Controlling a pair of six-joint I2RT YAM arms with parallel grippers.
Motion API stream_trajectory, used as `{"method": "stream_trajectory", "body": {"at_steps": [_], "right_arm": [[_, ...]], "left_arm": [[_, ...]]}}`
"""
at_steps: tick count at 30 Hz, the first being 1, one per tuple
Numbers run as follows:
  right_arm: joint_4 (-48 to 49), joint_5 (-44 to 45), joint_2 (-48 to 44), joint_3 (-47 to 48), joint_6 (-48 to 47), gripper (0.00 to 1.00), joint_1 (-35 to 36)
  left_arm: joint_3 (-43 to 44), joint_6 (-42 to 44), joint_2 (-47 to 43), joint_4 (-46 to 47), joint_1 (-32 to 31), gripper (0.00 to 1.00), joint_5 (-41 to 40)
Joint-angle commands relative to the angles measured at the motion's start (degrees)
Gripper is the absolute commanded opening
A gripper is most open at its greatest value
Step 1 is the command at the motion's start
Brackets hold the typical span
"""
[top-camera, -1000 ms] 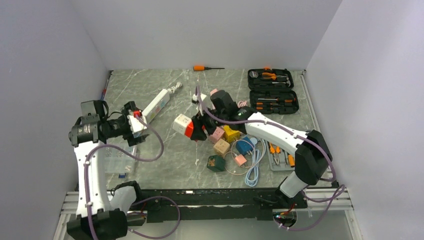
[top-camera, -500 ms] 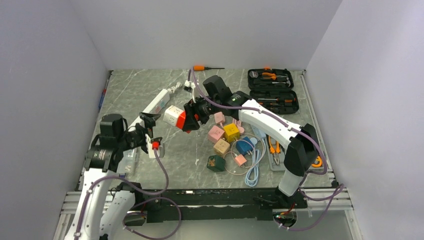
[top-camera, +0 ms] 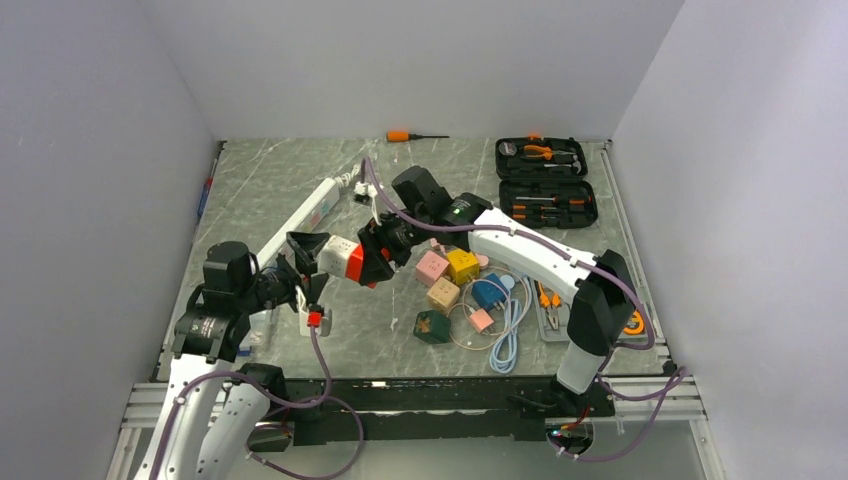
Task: Pull the plug off the socket
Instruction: Remove the plug from the socket.
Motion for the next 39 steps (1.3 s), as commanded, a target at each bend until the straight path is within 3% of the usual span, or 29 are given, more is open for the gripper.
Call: {"method": "stream_trajectory", "body": {"at_steps": [1, 20, 22, 27, 31, 36, 39], "right_arm": [[2.5, -2.4, -1.2, 3.0, -0.4, 0.0, 0.9], [2.7, -4.3, -2.0, 2.7, -1.0, 0.0, 4.1], [2.5, -4.3, -1.9, 2.3, -1.1, 0.0, 4.1], [2.4, -4.5, -1.7, 1.3, -1.1, 0.0, 4.1], [2.5, -4.9, -1.0, 1.3, -1.1, 0.0, 4.1], [1.7, -4.7, -0.8, 1.2, -1.3, 0.0, 4.1], [0.9, -3.5, -1.7, -0.1, -1.4, 0.0, 4.1]], "left_arm": [[-0.6, 5.9, 0.3, -1.1, -1.7, 0.99, 2.2], [-6.9, 8.9, -2.0, 4.1, -5.6, 0.99, 0.2], [-7.0, 7.6, -2.8, 4.9, -5.6, 0.96, 0.7], [-7.3, 8.5, -3.8, 4.2, -5.7, 0.65, 1.1], [-7.2, 10.7, -3.9, 2.6, -6.1, 0.49, 1.9], [-7.7, 13.3, -3.7, 1.7, -6.5, 0.06, 0.5], [-7.8, 15.3, -2.4, -0.1, -6.6, 0.0, -2.1]]}}
